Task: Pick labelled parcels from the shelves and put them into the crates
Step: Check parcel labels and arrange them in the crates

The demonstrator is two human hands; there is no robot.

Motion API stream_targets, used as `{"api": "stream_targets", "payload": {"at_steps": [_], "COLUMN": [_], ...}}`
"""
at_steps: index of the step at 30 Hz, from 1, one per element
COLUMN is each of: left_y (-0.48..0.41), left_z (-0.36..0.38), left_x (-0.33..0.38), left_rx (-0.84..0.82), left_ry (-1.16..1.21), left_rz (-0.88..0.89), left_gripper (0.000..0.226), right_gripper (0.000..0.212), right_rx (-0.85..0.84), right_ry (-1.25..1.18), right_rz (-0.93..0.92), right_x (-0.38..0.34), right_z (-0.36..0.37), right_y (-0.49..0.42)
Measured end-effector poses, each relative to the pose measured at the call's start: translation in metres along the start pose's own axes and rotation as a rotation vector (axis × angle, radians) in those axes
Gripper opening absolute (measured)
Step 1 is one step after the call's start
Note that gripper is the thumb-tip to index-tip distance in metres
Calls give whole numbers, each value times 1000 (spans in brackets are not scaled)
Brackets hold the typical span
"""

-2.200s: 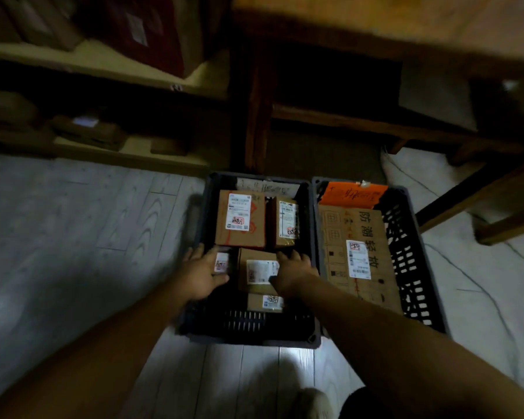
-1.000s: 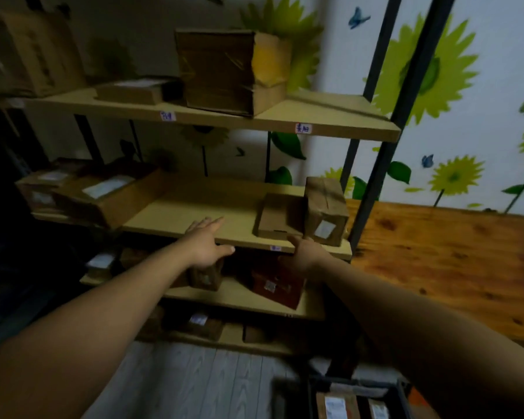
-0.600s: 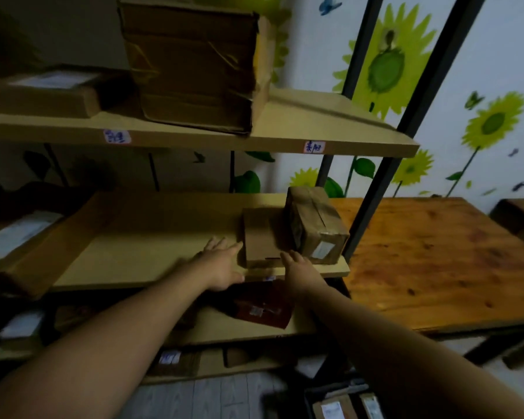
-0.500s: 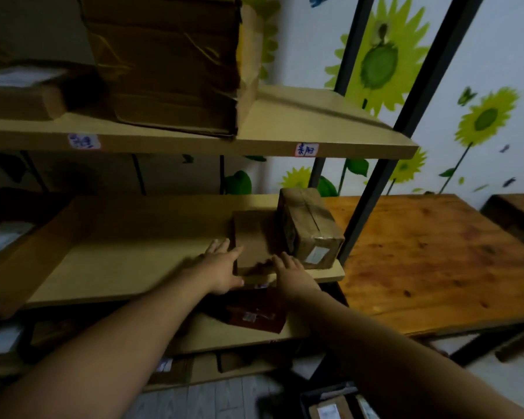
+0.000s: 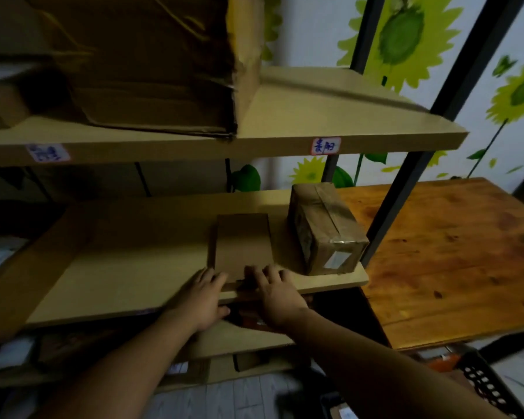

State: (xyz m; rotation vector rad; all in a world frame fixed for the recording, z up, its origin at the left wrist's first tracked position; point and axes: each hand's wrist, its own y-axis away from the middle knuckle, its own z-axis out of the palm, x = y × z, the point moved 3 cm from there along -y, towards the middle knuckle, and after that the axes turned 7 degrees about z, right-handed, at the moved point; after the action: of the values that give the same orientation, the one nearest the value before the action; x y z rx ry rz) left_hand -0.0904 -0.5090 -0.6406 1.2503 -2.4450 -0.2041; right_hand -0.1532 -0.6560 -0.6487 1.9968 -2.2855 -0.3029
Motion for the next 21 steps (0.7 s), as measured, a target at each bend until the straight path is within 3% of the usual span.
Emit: {"api": "stream_targets", "payload": {"at_steps": [3,6,10,17,21], "left_y": [24,50,87,136,149], "left_z": [4,8,6,-52,-94], "left_x": [-27,-53,-86,-114,-104], "left_rx": [28,122,228,516,561], "left_ry": [54,179,288,347,537], "left_rz": [-19,-16,-10,82,132], "left_gripper": [75,70,66,50,38], "right_gripper": [88,76,66,85,59], "right_rx": [-17,11,113,282,464], "right_ry": [-64,-202,-257,-245,-497], "right_rz": [138,183,95,-15,28], "right_x": [-31,-67,-101,-139,-145], "right_z": [16,24,15,-38,-80], "right_y": [1,13,34,56,64]}}
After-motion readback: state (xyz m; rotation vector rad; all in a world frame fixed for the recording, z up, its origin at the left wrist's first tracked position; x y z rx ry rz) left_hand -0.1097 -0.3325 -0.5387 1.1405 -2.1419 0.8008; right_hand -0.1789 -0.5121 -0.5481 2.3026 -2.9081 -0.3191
